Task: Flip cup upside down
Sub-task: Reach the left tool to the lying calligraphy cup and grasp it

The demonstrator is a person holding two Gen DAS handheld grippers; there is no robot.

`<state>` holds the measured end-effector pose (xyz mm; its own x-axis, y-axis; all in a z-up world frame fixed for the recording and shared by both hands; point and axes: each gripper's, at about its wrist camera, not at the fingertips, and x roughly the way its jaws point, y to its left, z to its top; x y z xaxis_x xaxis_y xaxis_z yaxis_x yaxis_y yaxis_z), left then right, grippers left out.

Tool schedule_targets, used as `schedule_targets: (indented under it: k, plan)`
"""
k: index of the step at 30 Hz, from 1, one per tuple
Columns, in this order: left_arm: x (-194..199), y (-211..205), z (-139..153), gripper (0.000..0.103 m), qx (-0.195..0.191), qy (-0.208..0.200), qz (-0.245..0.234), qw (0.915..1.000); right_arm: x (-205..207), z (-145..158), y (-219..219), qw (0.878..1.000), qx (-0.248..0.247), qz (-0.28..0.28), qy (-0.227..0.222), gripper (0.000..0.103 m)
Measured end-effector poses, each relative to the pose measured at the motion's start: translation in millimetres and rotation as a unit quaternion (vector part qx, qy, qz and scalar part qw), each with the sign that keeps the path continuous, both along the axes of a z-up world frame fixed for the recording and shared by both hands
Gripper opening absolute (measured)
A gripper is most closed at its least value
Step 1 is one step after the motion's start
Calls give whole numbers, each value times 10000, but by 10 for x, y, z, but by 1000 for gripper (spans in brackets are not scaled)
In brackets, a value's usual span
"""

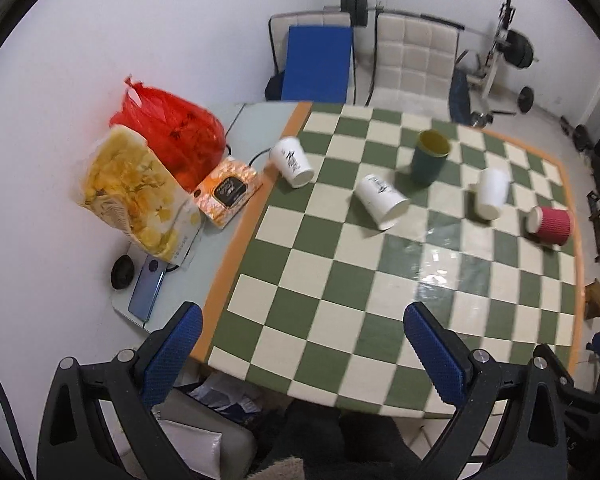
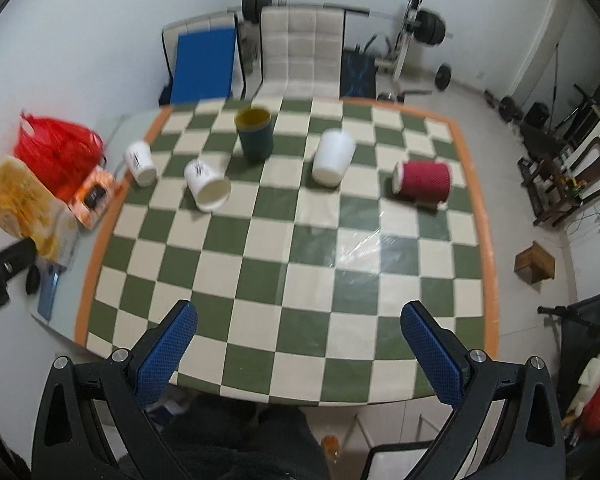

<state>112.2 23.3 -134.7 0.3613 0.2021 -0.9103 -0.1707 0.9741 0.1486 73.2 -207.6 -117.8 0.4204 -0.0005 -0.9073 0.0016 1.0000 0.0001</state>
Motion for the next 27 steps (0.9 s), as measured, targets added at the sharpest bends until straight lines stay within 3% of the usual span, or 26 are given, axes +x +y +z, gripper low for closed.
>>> schedule_targets:
  k: [12,16,22,27]
  plan:
    - [1155,726,-981,103,-139,1053,188,9942,1093,-1296,602,9929,26,-260,1157,103]
    - [1590,974,-1253,103,-419,1419,354,9884,1404,-1664,833,9871,66,-305,1571,103]
    - [2267,1238,-1472,103,-703,1603,619,9826,1798,-2043,1098,9821,-13,-359,1847,103]
    - [2823,1372,-1731,103,-1076,1830,919,9729,2102,-2258,1195,9758,45,-519,2124,103]
